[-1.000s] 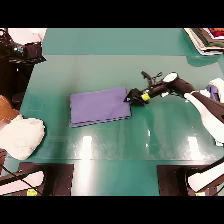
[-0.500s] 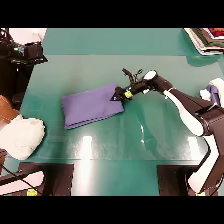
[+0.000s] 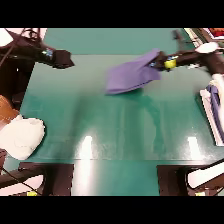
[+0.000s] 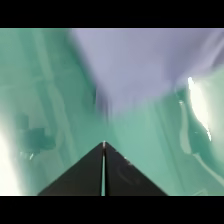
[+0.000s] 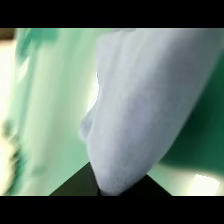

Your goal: Fold the shirts.

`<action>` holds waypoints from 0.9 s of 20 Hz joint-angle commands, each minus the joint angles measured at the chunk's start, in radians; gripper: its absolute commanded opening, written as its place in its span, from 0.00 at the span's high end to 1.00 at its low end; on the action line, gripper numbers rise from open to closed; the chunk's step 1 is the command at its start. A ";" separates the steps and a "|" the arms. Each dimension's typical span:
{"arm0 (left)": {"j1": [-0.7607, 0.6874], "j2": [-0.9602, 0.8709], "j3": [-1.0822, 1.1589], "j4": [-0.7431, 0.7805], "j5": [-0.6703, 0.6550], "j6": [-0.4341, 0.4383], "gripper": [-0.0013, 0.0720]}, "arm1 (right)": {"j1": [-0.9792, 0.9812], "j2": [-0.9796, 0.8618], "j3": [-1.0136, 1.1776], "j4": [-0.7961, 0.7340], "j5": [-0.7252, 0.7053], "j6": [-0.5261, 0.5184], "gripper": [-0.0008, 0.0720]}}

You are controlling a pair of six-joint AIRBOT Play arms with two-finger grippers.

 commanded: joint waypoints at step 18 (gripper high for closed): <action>-0.256 0.000 0.000 -0.002 0.154 -0.012 0.94 | -0.781 0.111 0.145 -0.043 -0.011 0.005 0.96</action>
